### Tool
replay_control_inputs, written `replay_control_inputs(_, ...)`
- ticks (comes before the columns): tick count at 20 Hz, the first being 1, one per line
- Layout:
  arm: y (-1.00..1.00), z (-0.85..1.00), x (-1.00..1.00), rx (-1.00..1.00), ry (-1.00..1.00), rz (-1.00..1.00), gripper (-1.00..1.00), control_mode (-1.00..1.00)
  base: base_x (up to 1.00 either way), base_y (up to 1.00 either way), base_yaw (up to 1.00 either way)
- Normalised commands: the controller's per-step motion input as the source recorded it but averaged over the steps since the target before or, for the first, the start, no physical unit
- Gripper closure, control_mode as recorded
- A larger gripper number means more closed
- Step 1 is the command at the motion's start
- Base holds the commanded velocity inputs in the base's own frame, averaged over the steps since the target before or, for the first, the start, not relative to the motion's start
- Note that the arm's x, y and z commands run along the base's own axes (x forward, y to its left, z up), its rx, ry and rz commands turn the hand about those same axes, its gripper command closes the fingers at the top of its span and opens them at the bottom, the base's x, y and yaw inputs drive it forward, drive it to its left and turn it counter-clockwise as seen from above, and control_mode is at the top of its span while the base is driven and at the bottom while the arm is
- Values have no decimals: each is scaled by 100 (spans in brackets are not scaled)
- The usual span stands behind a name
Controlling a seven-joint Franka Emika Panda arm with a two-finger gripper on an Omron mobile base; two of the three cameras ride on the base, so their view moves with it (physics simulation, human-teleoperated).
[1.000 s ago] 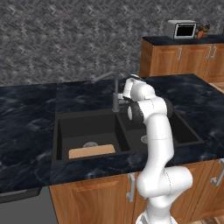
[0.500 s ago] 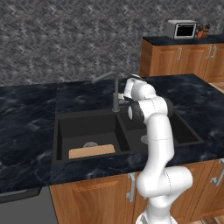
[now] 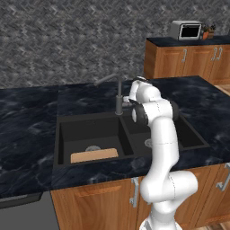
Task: Turn on the sink faucet with hot water and rinse the cutting board for ten seconds, then turn off the faucet. Push the cutting board to reach the water if necessary.
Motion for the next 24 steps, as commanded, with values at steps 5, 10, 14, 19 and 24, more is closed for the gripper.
replay_control_inputs(5,-54,0,-8,0,0,0,100,-100,0,0,0)
replay_control_inputs(10,-54,0,-10,0,0,0,100,-100,0,0,0)
replay_control_inputs(14,-51,0,-17,0,0,0,100,-100,0,0,0)
replay_control_inputs(19,-47,0,-28,0,0,0,100,-100,0,0,0)
replay_control_inputs(24,-47,0,-29,0,0,0,100,-100,0,0,0)
